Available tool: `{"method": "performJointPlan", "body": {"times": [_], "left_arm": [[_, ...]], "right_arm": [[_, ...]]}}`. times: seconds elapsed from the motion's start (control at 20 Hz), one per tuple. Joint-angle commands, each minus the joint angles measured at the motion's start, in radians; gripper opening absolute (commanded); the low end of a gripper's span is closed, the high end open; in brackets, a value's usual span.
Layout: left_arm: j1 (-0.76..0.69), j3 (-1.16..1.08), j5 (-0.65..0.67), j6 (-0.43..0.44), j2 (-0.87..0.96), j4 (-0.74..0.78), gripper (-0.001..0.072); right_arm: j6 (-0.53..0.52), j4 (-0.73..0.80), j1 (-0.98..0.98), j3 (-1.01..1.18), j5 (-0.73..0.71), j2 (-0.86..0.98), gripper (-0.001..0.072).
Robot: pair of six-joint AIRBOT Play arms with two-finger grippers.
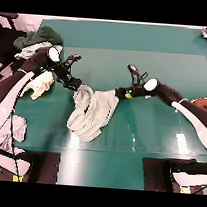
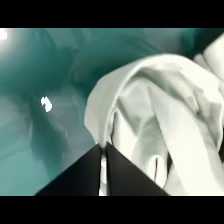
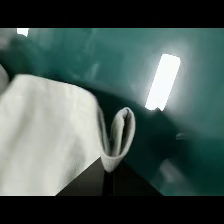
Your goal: Fold the shirts.
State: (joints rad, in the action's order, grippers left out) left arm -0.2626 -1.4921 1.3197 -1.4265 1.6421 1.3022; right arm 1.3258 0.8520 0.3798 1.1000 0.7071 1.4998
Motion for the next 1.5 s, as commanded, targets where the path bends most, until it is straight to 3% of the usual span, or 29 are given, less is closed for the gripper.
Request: {"method": "performJointPlan", "body": {"times": [0.0, 0.15, 0.35, 0.55, 0.6, 0.8, 0.9, 1.0, 1.2, 1.3, 1.45], "left_arm": [[0.002, -0.076, 0.131, -0.084, -0.006, 0.169, 0.0026], [0.002, -0.211, 0.198, -0.17, -0.029, 0.37, 0.0026], [0.006, -0.391, 0.262, -0.172, -0.028, 0.549, 0.0025], [0.097, -0.61, 0.33, -0.329, -0.036, 0.577, 0.0025], [0.117, -0.653, 0.307, -0.382, -0.058, 0.568, 0.0025], [0.132, -0.656, 0.037, -0.536, -0.258, 0.52, 0.0025], [0.132, -0.59, 0.021, -0.539, -0.354, 0.449, 0.0025], [0.132, -0.492, 0.123, -0.525, -0.415, 0.419, 0.0025], [0.132, -0.303, 0.409, -0.431, -0.438, 0.353, 0.0026], [0.132, -0.129, 0.449, -0.431, -0.459, 0.316, 0.0026], [0.132, 0.163, 0.396, -0.431, -0.536, 0.275, 0.0026]], "right_arm": [[0.001, 0.074, -0.076, 0.131, 0.159, -0.065, 0.002], [0.001, 0.14, -0.209, 0.23, 0.319, -0.14, 0.002], [-0.004, 0.144, -0.392, 0.361, 0.257, -0.19, 0.002], [-0.012, 0.135, -0.529, 0.588, 0.212, -0.176, 0.0021], [-0.034, 0.133, -0.547, 0.647, 0.206, -0.175, 0.0021], [-0.296, 0.045, -0.568, 0.879, 0.284, -0.177, 0.0021], [-0.301, 0.033, -0.568, 0.906, 0.39, -0.202, 0.002], [-0.271, 0.042, -0.557, 0.84, 0.515, -0.254, 0.0019], [-0.044, 0.158, -0.529, 0.467, 0.686, -0.455, 0.0019], [0.047, 0.294, -0.487, 0.187, 0.73, -0.581, 0.0019], [0.169, 0.461, -0.451, -0.162, 0.801, -0.748, 0.0019]]}}
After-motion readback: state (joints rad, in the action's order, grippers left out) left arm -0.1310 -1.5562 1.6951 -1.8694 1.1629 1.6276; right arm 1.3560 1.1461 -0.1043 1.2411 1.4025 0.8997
